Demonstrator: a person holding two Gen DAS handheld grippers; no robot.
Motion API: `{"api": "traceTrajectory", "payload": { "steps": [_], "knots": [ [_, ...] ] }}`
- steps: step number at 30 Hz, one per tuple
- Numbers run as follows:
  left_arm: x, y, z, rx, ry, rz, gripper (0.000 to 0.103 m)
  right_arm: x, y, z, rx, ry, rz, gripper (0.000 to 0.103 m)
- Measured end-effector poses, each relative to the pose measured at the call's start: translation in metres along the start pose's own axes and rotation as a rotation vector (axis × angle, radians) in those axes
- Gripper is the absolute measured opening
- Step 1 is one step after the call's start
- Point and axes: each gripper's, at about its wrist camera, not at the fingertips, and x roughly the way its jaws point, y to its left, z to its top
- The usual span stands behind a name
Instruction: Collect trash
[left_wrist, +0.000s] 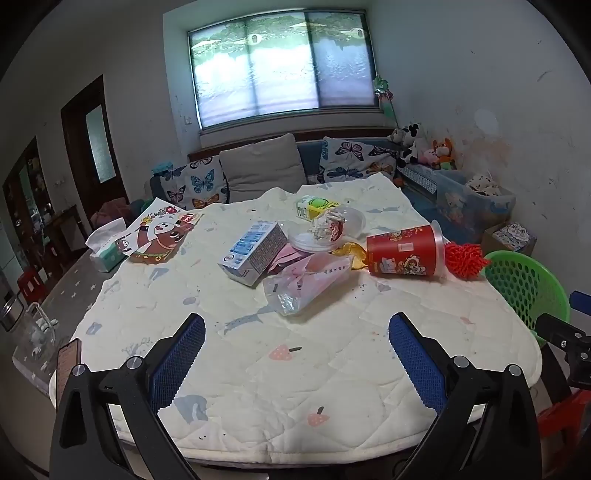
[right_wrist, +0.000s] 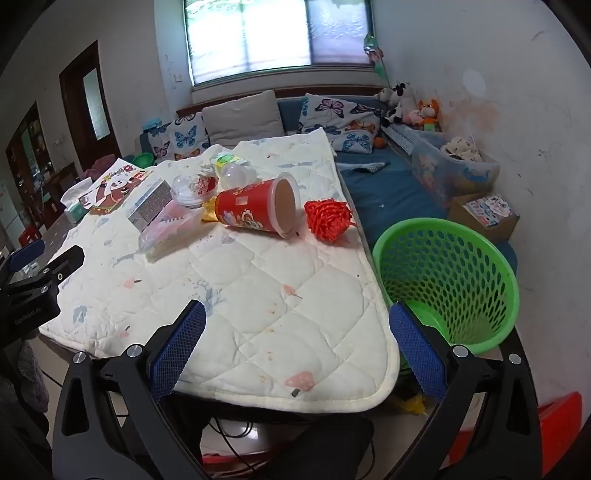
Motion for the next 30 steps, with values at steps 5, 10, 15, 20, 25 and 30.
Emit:
{"api": "traceTrajectory", "payload": {
  "steps": [5, 10, 15, 20, 25, 30],
  "knots": [
    [-0.0055, 0.0053, 0.0024, -0.018, -0.041, 0.017, 0.097, 0.0006, 0.0024, 0.0001, -0.001, 0.003, 0.009, 0.099],
    [-0.0044, 0.0060, 0.0021, -0.015, -0.032, 0.018, 0.097, -0.0014, -0.0025, 0.0032, 0.001, -0.003, 0.011, 0.099],
    [-0.0002, 0.0041, 0.0001, -0.023, -0.025, 0.017, 0.097, -0.0017, -0.0011, 0.0045, -0.001, -0.002, 0.009, 0.099],
    [0.0011, 0.0040, -0.0010, -0.026, -0.017, 0.018, 0.097, 0.0015, 0.0010, 0.0031, -0.005, 0.001, 0.009, 0.099],
    [0.0027, 0.0035, -0.0010, -0.028, -0.009, 0.020, 0.097, 0.0035, 0.0019, 0.0020, -0.003, 0.004, 0.008, 0.099],
    [0.0043, 0.0030, -0.0013, -0.030, -0.005, 0.019, 0.097, 0.0051, 0.0008, 0.0025, -0.004, 0.008, 0.011, 0.099]
  ]
}}
